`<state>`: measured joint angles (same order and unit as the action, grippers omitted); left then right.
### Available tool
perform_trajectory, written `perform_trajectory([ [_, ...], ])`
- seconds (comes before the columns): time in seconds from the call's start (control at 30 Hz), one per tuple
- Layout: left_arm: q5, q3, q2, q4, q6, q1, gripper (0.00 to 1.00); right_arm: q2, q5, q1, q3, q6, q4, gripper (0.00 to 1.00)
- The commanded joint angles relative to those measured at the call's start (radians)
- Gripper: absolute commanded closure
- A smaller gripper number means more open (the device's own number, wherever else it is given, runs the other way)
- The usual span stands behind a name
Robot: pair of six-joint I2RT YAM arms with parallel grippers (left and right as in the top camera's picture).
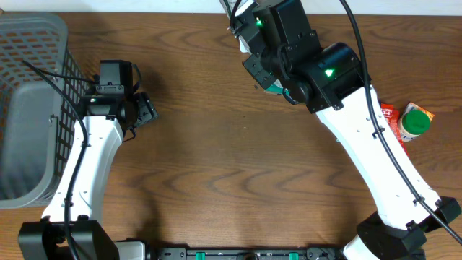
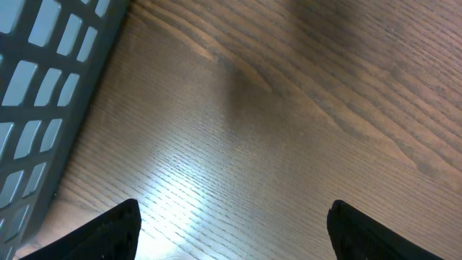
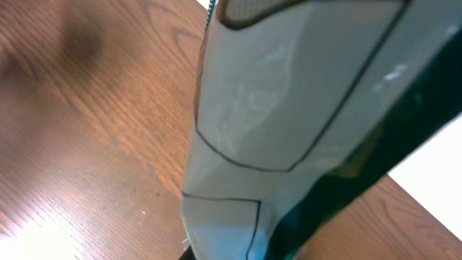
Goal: Scan the item barcode
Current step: 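Hold the gloves pack barcode over the white scanner with the right gripper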
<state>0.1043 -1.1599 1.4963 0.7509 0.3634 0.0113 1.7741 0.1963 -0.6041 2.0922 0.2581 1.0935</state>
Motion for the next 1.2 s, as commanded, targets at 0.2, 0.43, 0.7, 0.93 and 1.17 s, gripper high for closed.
perform_trajectory([
  [0.2, 0.013, -0.012, -0.009, 0.000, 0.005, -0.001, 0.17, 0.012, 0.013, 0.000, 0.013, 0.047, -0.039, 0.99],
  [0.43, 0.013, -0.012, -0.009, 0.000, 0.005, -0.001, 0.17, 0.012, 0.012, 0.000, 0.013, 0.097, -0.040, 0.99],
  [0.7, 0.013, -0.012, -0.009, 0.000, 0.005, -0.001, 0.17, 0.081, 0.153, -0.002, 0.013, 0.190, -0.140, 0.99],
  [0.93, 0.013, -0.012, -0.009, 0.000, 0.005, -0.001, 0.17, 0.258, 0.408, -0.029, 0.013, 0.451, -0.448, 0.99],
  [1.17, 0.013, -0.012, -0.009, 0.000, 0.005, -0.001, 0.17, 0.429, 0.434, -0.027, 0.013, 0.687, -0.807, 0.99],
])
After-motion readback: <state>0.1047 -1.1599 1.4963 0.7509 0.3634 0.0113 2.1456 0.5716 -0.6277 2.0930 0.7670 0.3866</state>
